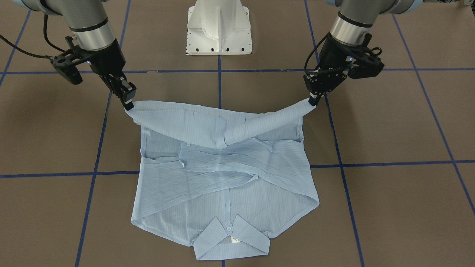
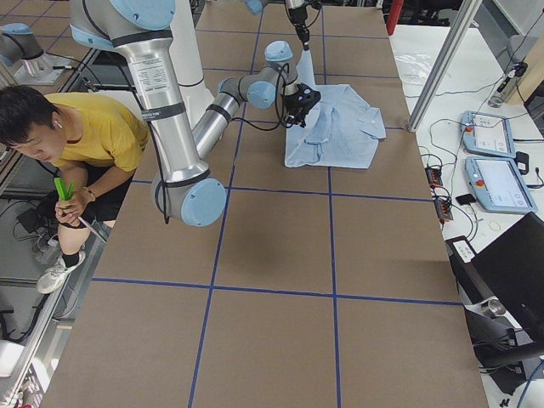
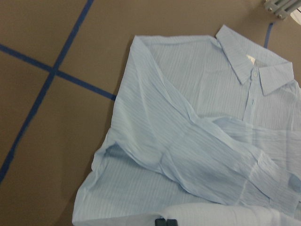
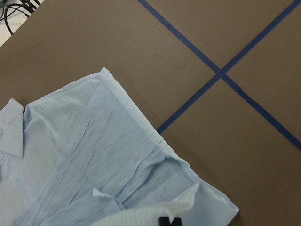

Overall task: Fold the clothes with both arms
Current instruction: 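Lift the hem with both grippers and fold it toward the collar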

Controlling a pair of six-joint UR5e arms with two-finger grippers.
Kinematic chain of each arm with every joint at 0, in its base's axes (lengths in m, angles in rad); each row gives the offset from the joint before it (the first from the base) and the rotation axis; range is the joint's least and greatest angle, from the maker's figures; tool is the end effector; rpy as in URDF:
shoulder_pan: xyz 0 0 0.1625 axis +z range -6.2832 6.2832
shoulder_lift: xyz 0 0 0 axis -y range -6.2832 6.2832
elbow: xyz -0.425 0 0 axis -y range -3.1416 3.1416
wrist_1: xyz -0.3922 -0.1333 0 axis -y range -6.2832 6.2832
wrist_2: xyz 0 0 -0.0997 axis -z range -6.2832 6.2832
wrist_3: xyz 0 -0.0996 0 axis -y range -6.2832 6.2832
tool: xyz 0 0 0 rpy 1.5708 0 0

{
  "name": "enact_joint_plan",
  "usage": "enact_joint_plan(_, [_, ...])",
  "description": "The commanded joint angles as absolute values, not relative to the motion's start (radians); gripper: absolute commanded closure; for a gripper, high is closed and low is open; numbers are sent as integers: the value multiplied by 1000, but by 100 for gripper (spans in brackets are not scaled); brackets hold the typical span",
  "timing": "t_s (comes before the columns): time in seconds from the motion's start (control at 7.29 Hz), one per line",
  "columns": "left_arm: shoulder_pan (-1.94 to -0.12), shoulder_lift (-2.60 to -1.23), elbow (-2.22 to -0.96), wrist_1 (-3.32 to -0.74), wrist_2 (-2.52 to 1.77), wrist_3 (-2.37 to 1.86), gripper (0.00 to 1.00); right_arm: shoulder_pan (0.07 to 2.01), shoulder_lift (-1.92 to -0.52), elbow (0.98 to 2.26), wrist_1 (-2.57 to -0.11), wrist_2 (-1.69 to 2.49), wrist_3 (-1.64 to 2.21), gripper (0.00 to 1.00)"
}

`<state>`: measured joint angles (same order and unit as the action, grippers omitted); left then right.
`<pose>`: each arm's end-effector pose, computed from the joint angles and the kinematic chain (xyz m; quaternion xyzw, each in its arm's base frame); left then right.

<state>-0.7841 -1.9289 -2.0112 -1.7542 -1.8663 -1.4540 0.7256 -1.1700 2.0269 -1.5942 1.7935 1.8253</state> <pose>0.3209 -0.4674 0.2496 0.0862 0.4763 -0.2201 0.8469 -0.3462 -0.4559 0.2489 -0.0049 -0.4149 0.3880 0.8230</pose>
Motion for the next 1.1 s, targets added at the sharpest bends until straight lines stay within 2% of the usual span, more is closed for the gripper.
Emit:
enact_joint_plan(0.0, [-825,-2023,-1758,-1903,-1865,-1413,100,774,-1038,1784,-1573,1784,1761,100])
enact_joint_plan(0.27, [-840,-2090,-1532,-2088,-1847,-1414,100,813,-958,1502,-1351,1755,1752,100])
enact_joint_plan(0.55, [-841,-2161,-1357,-2193,-1758,-1417,100,827,-854,1308,-1321,1731,1726,100])
enact_joint_plan(0.82, [-841,-2189,-1206,-2342,-1720,-1414,100,827,-804,1147,-1207,1720,1720,100])
enact_joint_plan(0.96, [-839,-2209,-1171,-2353,-1709,-1416,100,825,-792,1108,-1177,1712,1720,100])
